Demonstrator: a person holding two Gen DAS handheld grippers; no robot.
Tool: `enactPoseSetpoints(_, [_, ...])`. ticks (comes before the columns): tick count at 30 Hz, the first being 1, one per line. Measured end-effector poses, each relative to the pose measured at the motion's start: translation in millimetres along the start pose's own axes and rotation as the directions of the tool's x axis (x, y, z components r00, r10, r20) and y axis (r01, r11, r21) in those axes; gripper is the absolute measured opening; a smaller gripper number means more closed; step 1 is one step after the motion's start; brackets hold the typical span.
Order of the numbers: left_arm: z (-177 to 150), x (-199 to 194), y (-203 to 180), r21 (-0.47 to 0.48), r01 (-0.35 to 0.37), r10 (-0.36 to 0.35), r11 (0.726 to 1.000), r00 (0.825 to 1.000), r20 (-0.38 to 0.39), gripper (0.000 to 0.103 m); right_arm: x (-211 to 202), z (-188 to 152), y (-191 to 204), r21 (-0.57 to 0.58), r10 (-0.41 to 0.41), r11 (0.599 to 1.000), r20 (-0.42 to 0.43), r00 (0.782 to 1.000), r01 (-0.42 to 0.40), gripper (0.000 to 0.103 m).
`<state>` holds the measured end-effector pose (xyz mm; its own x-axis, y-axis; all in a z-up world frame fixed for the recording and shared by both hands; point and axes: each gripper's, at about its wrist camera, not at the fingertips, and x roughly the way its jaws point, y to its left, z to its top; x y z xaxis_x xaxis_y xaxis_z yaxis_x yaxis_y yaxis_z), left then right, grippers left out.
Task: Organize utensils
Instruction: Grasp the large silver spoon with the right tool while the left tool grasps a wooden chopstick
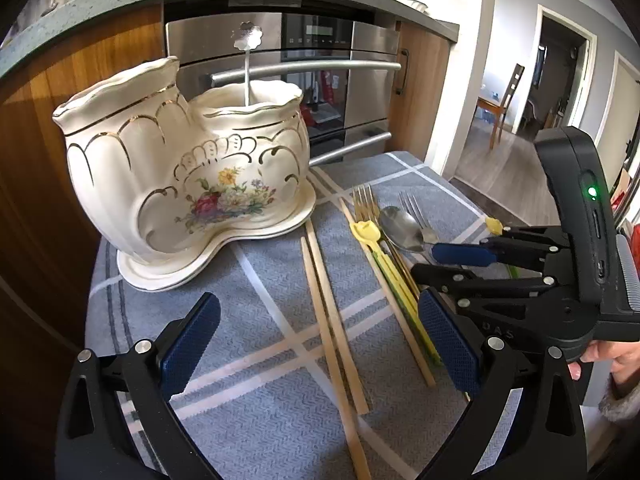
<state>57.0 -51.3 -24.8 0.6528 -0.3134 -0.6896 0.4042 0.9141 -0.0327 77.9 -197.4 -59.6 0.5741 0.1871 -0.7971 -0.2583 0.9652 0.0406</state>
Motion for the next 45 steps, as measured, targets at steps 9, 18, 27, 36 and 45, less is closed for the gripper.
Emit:
enactPoseSetpoints(9, [0.9, 13.4, -8.5, 0.023, 0.000, 0.001, 1.000, 1.000, -0.021, 0.098, 3.7, 3.9, -20.5, 0.111, 0.066, 0.992, 0.006, 0.998, -0.066, 0.007])
enactPoseSetpoints(18, [5.2, 21.0, -10.5, 0.018, 0.019, -0.019, 1.000, 0.999, -0.035, 0.095, -16.8, 6.0, -42.9, 0.193, 0.144, 0.968, 0.089, 0.986, -0.159, 0.006])
enactPoseSetpoints(27, [0.1, 35.5, 7.4, -0.043, -0.005, -0.001, 0.999, 0.991, -0.131, 0.043, -23.0, 7.3, -41.7, 0.160, 0.153, 0.973, 0.102, 0.983, -0.168, 0.006])
enactPoseSetpoints(36, [-2.2, 39.2, 9.2, -0.024, -0.018, 0.014, 1.000, 0.985, -0.174, 0.023, -23.5, 7.1, -37.7, 0.141, 0.155, 0.976, 0.103, 0.983, -0.168, 0.006])
enactPoseSetpoints(45, [2.5, 42.5, -6.0, 0.021, -0.002, 0.006, 1.000, 0.976, -0.219, 0.017, -22.4, 7.6, -34.8, 0.135, 0.156, 0.976, 0.098, 0.983, -0.168, 0.006])
